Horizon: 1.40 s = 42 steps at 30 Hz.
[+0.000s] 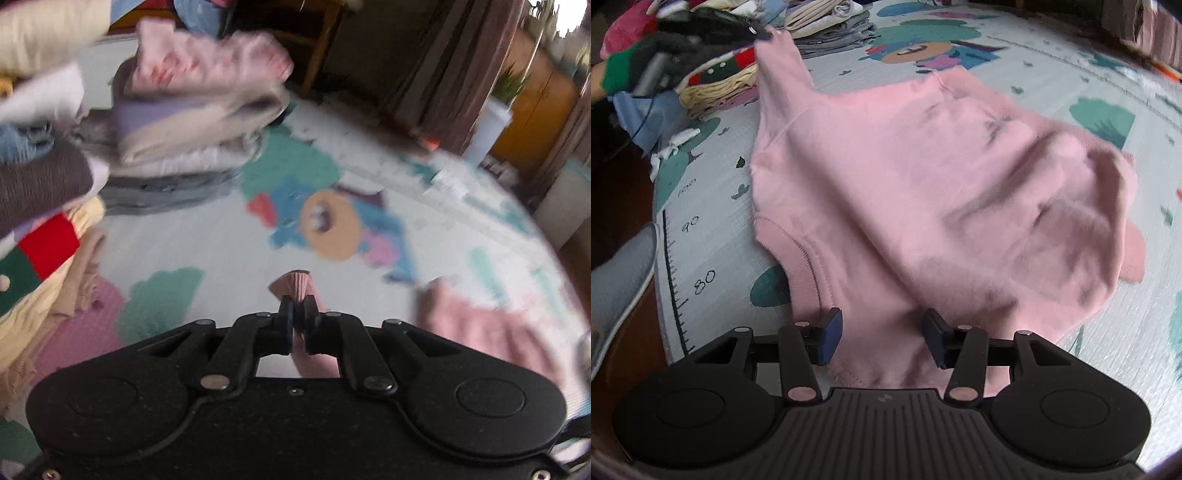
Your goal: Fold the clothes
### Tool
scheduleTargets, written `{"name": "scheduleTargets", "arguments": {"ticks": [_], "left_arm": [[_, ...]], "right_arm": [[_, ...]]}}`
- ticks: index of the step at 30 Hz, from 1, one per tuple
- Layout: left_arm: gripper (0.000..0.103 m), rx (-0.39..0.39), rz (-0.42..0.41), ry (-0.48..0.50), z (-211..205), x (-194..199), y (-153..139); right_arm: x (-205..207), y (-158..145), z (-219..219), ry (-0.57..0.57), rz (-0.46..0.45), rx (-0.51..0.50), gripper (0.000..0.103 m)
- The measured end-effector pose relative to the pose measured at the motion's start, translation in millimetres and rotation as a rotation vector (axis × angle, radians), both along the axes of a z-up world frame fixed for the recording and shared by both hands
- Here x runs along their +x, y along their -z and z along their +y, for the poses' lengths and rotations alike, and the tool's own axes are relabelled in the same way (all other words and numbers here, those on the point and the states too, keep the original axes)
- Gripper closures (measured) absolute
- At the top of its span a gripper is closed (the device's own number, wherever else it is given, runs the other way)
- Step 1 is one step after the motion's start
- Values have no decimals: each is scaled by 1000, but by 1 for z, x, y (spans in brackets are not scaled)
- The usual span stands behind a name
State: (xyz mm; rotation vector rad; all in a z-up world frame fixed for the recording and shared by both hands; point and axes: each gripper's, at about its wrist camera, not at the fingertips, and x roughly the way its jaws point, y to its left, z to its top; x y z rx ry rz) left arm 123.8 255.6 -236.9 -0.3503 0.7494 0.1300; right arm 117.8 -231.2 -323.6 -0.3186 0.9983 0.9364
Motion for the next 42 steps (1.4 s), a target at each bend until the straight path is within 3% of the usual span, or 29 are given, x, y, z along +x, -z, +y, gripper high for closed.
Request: {"name": "scheduleTargets", "arguments": {"ticks": [2,4,5,12,16,19,20,21,23,25,27,29,30,31,32,33,36,38,40,42], "left_arm": [[97,-27,30,-24,9,2,19],[65,-17,34,-53,15,-3,29],[60,-29,35,-62,17,-6,31],[57,-54,87,-71,17,-6,56],[57,-108,83,-72,16,0,67],[62,-120,74,-66,14,8,74],[68,-112,67,-57,13,10,74],[91,-103,68,-45,11,12,75],[97,-73,72,-55,9,13,70],[99,-76,23,-86,10,4,51],[99,-42,2,-67,7,-1,38],[73,87,56,-9,-2,4,41],[50,170,98,-1,-5,6,46],[51,256,108,-2,-7,3,47],[51,321,96,0,-9,-3,44],[52,337,72,14,-11,-10,38],[53,251,5,132,-24,-32,25],[54,152,-4,298,-42,-41,29],[56,208,26,406,-69,-42,44],[56,290,83,368,-79,-31,64]], "right_arm": [[-8,-8,9,-55,-79,-18,53],[-17,-18,21,-119,-149,-18,53],[-23,-23,30,-159,-180,-14,53],[-73,-15,123,-479,-334,-59,53],[-80,0,162,-563,-348,-117,55],[-65,6,167,-546,-283,-86,56],[-59,6,167,-546,-244,-76,62],[-52,5,167,-531,-182,-63,69],[-39,1,167,-485,-103,-47,84],[-29,-6,161,-493,13,14,94],[-29,-12,154,-528,44,43,94],[-29,-11,153,-514,44,42,90],[-30,-12,151,-492,23,59,87],[-30,-14,150,-473,9,75,86],[-33,-17,149,-461,-20,78,73],[-36,-20,147,-453,-50,83,61],[-42,-28,144,-461,-103,112,60],[-44,-25,148,-460,-115,117,60],[-46,-16,155,-471,-97,98,60],[-52,-7,160,-506,-69,65,60]]}}
